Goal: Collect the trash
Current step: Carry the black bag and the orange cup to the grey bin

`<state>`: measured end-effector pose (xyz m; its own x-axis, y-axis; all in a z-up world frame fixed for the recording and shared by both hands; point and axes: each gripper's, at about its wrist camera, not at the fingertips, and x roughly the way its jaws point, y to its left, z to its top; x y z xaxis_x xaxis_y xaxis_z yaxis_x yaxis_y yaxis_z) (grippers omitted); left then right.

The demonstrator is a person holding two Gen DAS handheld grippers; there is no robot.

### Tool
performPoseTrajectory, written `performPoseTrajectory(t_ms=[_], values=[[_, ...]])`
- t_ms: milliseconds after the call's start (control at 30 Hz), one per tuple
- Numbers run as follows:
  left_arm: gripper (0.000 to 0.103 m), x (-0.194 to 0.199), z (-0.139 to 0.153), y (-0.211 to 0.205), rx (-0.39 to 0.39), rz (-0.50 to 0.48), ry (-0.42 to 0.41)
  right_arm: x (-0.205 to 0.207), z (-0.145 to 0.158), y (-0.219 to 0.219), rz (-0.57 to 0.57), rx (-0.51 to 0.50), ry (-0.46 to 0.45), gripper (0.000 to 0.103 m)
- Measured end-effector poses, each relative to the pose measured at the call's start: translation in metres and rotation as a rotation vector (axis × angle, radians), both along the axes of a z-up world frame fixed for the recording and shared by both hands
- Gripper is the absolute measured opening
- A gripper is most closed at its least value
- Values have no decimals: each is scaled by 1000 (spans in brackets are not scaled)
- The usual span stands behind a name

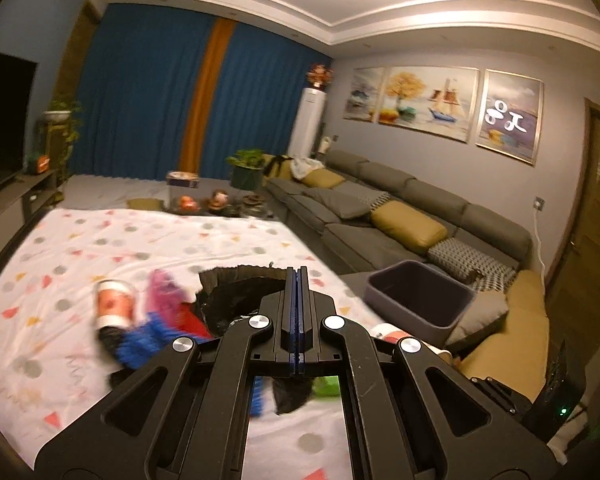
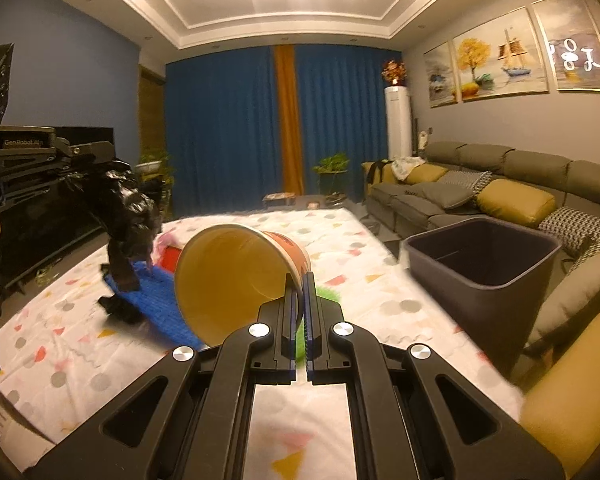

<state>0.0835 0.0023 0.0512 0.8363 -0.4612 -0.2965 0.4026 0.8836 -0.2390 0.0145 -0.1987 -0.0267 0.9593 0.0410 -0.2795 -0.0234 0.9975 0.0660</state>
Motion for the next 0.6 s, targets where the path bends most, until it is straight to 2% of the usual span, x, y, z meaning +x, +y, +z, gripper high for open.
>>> performPoseTrajectory(t_ms=[333,600], values=[[0,41,17,-126,33,-181,-24,14,22,-69,-193,-21,-63,4],[0,89,4,-220,52,-247,12,30,25,-129,-334,-34,-69,4]])
